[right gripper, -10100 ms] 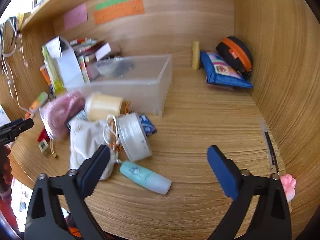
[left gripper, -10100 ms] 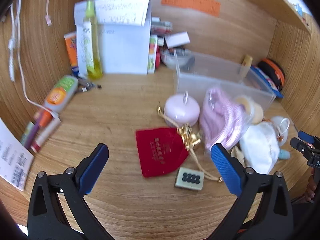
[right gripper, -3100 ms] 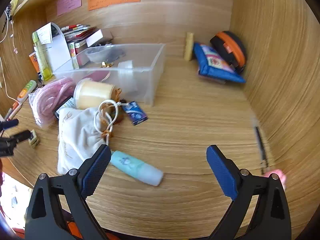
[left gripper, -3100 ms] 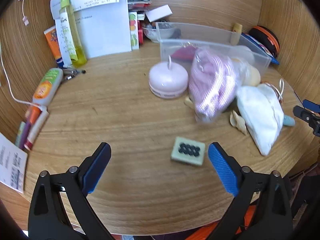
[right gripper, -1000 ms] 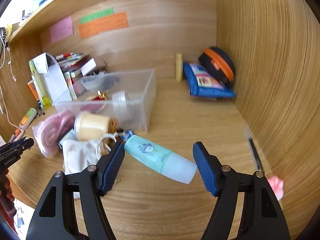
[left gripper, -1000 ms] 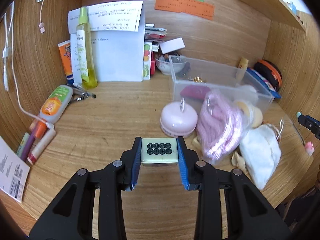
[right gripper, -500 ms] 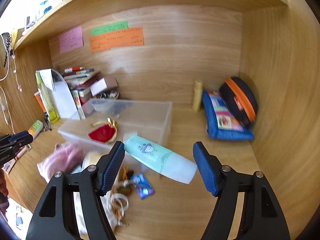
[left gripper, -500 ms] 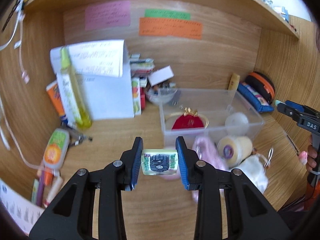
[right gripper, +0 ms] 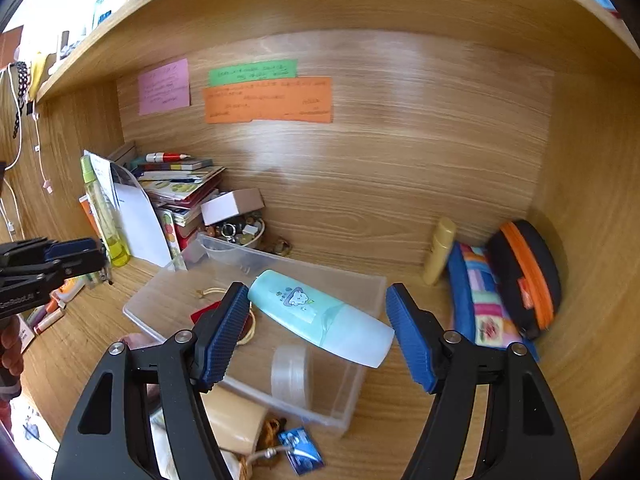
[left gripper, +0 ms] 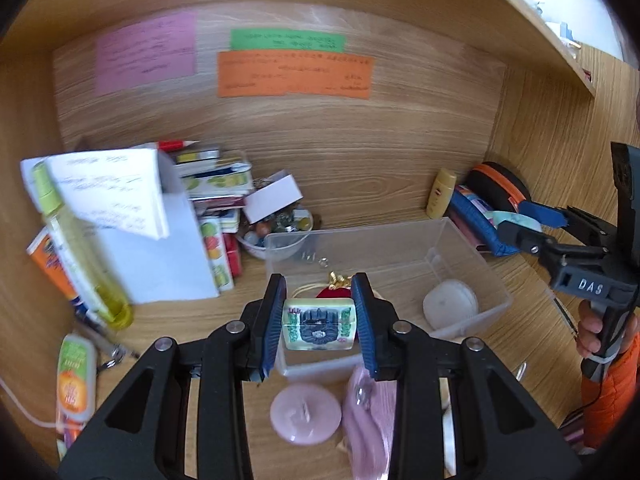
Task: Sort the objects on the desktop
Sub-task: 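Carry the tile and tube into the clear box and open both tools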
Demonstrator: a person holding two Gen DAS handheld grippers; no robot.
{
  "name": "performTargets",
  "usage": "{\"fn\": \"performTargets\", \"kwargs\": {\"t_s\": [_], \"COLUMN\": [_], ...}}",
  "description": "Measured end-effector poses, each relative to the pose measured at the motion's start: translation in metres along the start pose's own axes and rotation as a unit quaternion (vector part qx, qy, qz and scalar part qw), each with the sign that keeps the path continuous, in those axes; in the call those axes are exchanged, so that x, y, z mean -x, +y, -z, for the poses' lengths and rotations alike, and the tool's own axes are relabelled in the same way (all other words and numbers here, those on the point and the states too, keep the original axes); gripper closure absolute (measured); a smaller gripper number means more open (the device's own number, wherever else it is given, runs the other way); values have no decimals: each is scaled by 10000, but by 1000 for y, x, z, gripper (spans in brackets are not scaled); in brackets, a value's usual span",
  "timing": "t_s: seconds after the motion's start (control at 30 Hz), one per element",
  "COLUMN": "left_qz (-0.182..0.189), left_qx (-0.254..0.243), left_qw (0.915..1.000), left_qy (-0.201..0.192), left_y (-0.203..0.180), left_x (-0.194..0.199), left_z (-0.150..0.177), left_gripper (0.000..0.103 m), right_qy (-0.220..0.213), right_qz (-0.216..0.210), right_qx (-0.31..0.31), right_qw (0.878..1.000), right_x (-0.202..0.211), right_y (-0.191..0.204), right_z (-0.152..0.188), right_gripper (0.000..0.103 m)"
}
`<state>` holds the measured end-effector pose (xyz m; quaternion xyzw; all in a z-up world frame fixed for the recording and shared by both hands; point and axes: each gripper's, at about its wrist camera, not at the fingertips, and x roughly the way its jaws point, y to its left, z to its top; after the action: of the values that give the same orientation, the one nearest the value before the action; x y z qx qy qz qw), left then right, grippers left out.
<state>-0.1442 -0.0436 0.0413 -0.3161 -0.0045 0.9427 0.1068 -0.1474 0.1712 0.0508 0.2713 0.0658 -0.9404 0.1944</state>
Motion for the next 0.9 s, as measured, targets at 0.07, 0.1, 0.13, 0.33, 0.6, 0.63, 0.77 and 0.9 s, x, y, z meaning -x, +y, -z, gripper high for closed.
{"fn": "performTargets", "kwargs": {"t_s": [0.07,0.1,0.13,0.33,0.6,0.63,0.77,0.9], "left_qz": [75,102,141,320,391,406,345,343], "left_qx": [-56,-93,-111,-246,-396,-387,-475,-558], "left_qw": [9999,9998,9996,9976,9938,9937,9936,9926], "left_qy": [95,153,215,564,963,968,969,1020], "left_y": [-2,-4,-4,-4,-1,-1,0,-2], "left_x": [-13,-20,-27,-63,-98,-99,-100,-101], "left_z": [-3,-4,-5,-4,-1,-1,0,2], "left_gripper": [70,70,70,70,70,70,70,70], "right_qy": [32,68,96,400,977,1048,1361,1547], "right_qz": [-22,-44,-53,-192,-433,-461,-477,-435], "right_qx": [55,120,175,328,389,419,598,744], "right_qw": [10000,9999,9998,9985,9935,9925,9877,9842], "right_x": [-7,-13,-18,-52,-98,-103,-121,-132], "right_y": [4,7,9,16,21,22,29,33], "right_z": [-2,-4,-4,-3,8,9,15,17], "right_gripper": [35,36,36,36,36,36,35,35]}}
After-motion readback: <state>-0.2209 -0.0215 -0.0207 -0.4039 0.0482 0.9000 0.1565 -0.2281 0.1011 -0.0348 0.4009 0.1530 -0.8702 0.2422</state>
